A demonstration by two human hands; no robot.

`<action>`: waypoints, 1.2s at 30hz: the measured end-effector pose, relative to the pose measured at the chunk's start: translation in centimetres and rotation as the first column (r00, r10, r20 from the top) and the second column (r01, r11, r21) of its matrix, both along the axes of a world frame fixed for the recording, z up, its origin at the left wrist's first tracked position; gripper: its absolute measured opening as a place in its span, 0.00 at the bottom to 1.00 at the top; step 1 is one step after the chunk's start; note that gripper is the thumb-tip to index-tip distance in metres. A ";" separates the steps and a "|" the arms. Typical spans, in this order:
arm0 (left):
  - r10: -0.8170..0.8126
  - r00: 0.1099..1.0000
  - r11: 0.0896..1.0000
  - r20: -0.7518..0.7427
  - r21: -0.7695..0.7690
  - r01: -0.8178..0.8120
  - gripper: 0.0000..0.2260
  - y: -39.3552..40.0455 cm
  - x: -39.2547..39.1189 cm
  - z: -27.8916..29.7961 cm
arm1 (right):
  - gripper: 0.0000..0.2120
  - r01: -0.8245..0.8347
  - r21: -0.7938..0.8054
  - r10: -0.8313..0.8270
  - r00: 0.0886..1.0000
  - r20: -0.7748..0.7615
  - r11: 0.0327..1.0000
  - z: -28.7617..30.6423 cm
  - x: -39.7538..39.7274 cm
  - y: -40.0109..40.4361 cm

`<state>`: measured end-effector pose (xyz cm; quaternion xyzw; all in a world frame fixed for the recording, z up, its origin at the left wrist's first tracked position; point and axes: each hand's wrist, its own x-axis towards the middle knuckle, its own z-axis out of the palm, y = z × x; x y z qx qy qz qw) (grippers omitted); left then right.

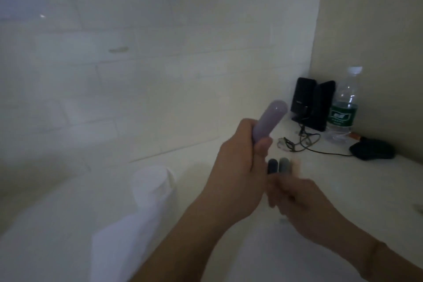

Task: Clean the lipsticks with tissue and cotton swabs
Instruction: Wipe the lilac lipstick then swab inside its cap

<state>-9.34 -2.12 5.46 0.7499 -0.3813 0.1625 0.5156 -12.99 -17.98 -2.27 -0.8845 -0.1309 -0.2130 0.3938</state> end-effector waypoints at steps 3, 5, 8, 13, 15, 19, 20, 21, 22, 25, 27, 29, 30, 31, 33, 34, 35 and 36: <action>0.036 0.998 0.994 0.051 0.102 -0.041 0.10 4.2 1.0 3.2 | 0.14 -0.145 -0.435 0.148 0.989 -0.028 0.889 1.2 -0.9 4.1; 0.075 0.996 0.982 0.045 0.169 -0.082 0.13 7.5 2.7 4.6 | 0.20 -0.237 -0.585 0.302 0.953 0.014 0.775 2.6 -0.9 7.4; 0.115 0.988 0.921 -0.100 0.384 -0.068 0.16 11.4 5.3 4.8 | 0.26 -0.384 -0.526 0.441 0.897 -0.020 0.758 4.2 -0.4 12.4; 0.138 0.961 0.911 -0.239 0.412 -0.029 0.14 13.5 7.4 2.0 | 0.24 -0.361 -0.540 0.339 0.930 -0.144 0.761 4.2 1.0 15.6; 0.142 0.964 0.895 -0.224 0.444 -0.029 0.14 13.6 7.6 1.0 | 0.26 -0.270 -0.566 0.264 0.960 -0.095 0.779 3.9 0.9 14.8; 0.241 0.966 0.872 -0.091 0.458 -0.174 0.12 13.4 7.9 -0.5 | 0.42 -0.023 -0.548 -0.082 0.983 -0.167 0.836 4.3 0.9 12.2; 0.285 0.956 0.856 -0.065 0.466 -0.223 0.12 13.0 7.8 -0.7 | 0.40 0.031 -0.488 -0.152 0.966 -0.211 0.872 4.6 0.9 11.4; 0.336 0.942 0.822 -0.021 0.495 -0.282 0.12 12.5 7.8 -0.9 | 0.34 0.075 -0.449 -0.204 0.947 -0.247 0.890 4.7 0.8 10.6; 0.387 0.921 0.770 0.040 0.536 -0.347 0.13 11.9 7.8 -1.1 | 0.25 0.112 -0.436 -0.238 0.939 -0.246 0.893 4.5 0.7 10.0; 0.467 0.867 0.633 0.174 0.619 -0.465 0.13 10.3 7.8 -1.8 | 0.12 0.133 -0.462 -0.276 0.926 -0.257 0.877 3.9 -0.2 9.4; 0.485 0.855 0.601 0.182 0.640 -0.478 0.13 9.8 8.0 -2.2 | 0.20 0.137 -0.507 -0.312 0.908 -0.279 0.851 3.1 -0.7 9.4; 0.518 0.835 0.591 0.185 0.628 -0.506 0.12 9.6 8.2 -2.5 | 0.21 0.140 -0.633 -0.369 0.896 -0.246 0.761 2.5 -1.0 9.0; 0.538 0.820 0.590 0.194 0.609 -0.531 0.12 9.6 8.3 -2.7 | 0.18 0.129 -0.679 -0.374 0.899 -0.227 0.723 2.4 -1.1 8.8; 0.556 0.804 0.584 0.212 0.588 -0.559 0.12 9.5 8.3 -2.8 | 0.15 0.110 -0.704 -0.368 0.902 -0.226 0.702 2.4 -1.3 8.6; 0.580 0.774 0.563 0.254 0.563 -0.606 0.11 9.0 8.3 -2.9 | 0.10 0.049 -0.708 -0.323 0.911 -0.258 0.704 2.2 -1.8 8.1; 0.591 0.763 0.551 0.263 0.559 -0.620 0.10 8.8 8.3 -3.0 | 0.09 0.012 -0.707 -0.298 0.912 -0.282 0.707 2.3 -2.0 8.0; 0.601 0.753 0.543 0.268 0.555 -0.631 0.10 8.7 8.4 -3.0 | 0.07 -0.017 -0.704 -0.281 0.910 -0.305 0.710 2.4 -2.3 8.1; 0.610 0.745 0.537 0.271 0.550 -0.640 0.09 8.7 8.4 -3.1 | 0.05 -0.030 -0.703 -0.272 0.910 -0.313 0.710 2.6 -2.5 8.2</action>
